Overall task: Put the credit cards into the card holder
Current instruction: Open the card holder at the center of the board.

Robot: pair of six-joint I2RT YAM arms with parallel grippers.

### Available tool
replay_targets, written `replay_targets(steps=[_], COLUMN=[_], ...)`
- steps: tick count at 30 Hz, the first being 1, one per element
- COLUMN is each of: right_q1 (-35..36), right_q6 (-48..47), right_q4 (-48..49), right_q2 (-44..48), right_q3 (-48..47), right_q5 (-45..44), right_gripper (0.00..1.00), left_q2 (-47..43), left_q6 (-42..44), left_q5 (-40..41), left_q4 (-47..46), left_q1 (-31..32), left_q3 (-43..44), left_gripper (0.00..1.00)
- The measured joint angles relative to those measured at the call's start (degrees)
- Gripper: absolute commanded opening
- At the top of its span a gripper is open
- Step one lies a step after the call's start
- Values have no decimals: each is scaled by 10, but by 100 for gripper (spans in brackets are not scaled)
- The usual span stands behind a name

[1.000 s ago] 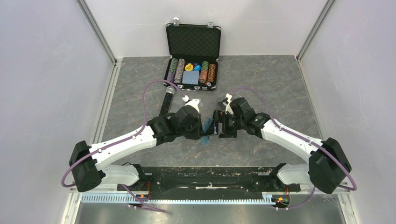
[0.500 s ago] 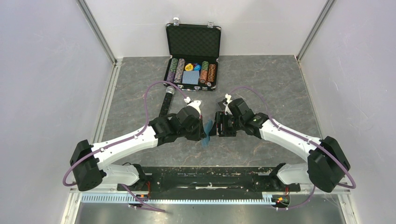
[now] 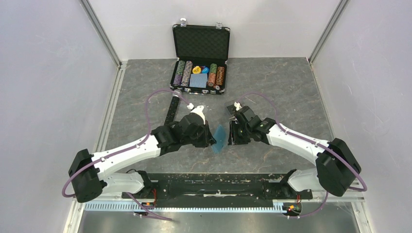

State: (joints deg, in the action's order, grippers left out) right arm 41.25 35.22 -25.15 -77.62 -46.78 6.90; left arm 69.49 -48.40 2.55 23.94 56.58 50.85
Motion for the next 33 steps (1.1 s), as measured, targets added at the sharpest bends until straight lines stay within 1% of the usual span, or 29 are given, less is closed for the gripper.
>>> replay_targets(steps=[6, 9, 12, 15, 17, 19, 23, 25, 30, 33], right_q1=[0, -2, -7, -11, -12, -12, -7, 1, 16, 17], right_q6=[-4, -4, -2, 0, -3, -4, -1, 1, 6, 7], right_q4=[-26, -29, -28, -22, -13, 1, 30, 40, 36, 32], right_q2=[9, 34, 65, 94, 105, 108, 96, 72, -1, -16], right_q3=[14, 13, 13, 13, 13, 13, 10, 1, -32, -41], right_q5=[-21, -22, -17, -6, 6, 21, 49, 56, 65, 71], right_gripper=[36, 41, 59, 70, 76, 77, 75, 64, 45, 42], left_q2=[-48, -68, -91, -110, -118, -121, -121, -120, -119, -119], left_q6=[-42, -64, -85, -97, -102, -107, -113, -113, -113, -113], left_q5=[-22, -33, -44, -48, -52, -57, -63, -65, -72, -71], left_q4=[-62, -87, -110, -122, -126, -130, -140, -144, -147, -142], left_q1=[-28, -46, -62, -71, -74, -74, -74, -74, -74, -74], left_q3=[-54, -88, -125, -151, -161, -166, -169, -169, -169, -169], left_gripper=[2, 2, 2, 2, 2, 2, 2, 2, 2, 2])
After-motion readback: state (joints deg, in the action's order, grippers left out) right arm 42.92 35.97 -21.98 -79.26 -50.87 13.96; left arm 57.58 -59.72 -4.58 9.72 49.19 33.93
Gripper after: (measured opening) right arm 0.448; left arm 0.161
